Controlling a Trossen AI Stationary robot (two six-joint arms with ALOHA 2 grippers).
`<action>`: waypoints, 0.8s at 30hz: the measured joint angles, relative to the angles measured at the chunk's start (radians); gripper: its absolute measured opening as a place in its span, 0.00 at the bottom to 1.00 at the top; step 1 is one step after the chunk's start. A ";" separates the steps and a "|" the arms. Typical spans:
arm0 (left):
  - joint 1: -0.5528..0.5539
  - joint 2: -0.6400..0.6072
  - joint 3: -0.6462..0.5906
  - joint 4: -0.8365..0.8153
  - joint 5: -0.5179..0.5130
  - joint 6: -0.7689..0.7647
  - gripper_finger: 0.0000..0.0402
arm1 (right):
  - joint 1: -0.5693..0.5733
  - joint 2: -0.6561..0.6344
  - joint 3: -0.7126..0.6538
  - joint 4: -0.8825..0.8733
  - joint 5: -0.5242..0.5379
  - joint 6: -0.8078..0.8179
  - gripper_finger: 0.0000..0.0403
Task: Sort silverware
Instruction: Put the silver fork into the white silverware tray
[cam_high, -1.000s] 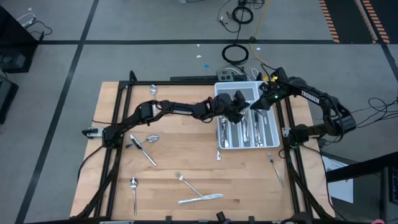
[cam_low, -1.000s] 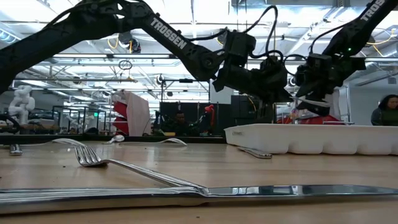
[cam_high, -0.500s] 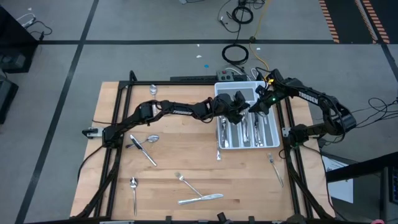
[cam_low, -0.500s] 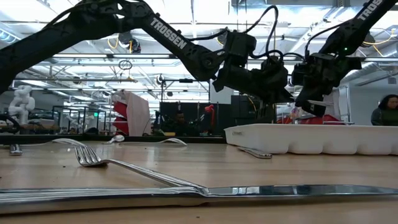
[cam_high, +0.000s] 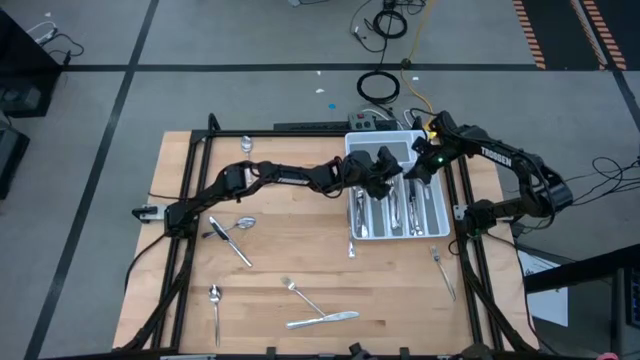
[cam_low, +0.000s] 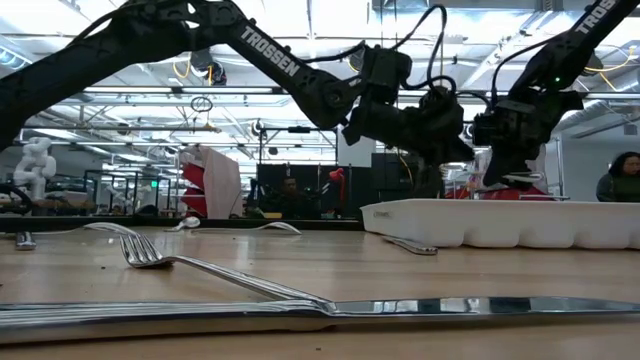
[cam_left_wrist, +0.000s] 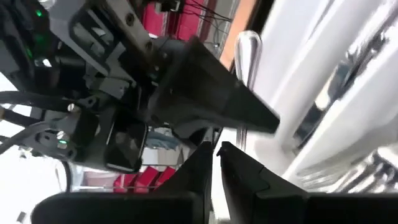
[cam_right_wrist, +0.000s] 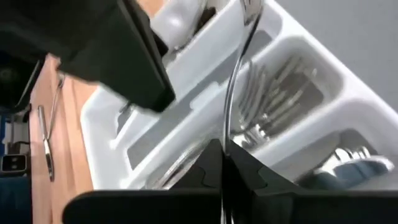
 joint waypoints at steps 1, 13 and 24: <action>-0.001 0.000 0.000 0.004 0.000 -0.022 0.10 | 0.001 -0.001 0.001 0.004 0.000 0.002 0.01; -0.037 0.000 0.000 0.157 -0.302 -0.200 0.11 | -0.029 0.000 0.001 0.139 -0.007 0.320 0.00; -0.045 -0.039 0.000 0.432 -0.615 -0.216 0.11 | 0.027 -0.060 -0.059 0.253 0.086 0.775 0.00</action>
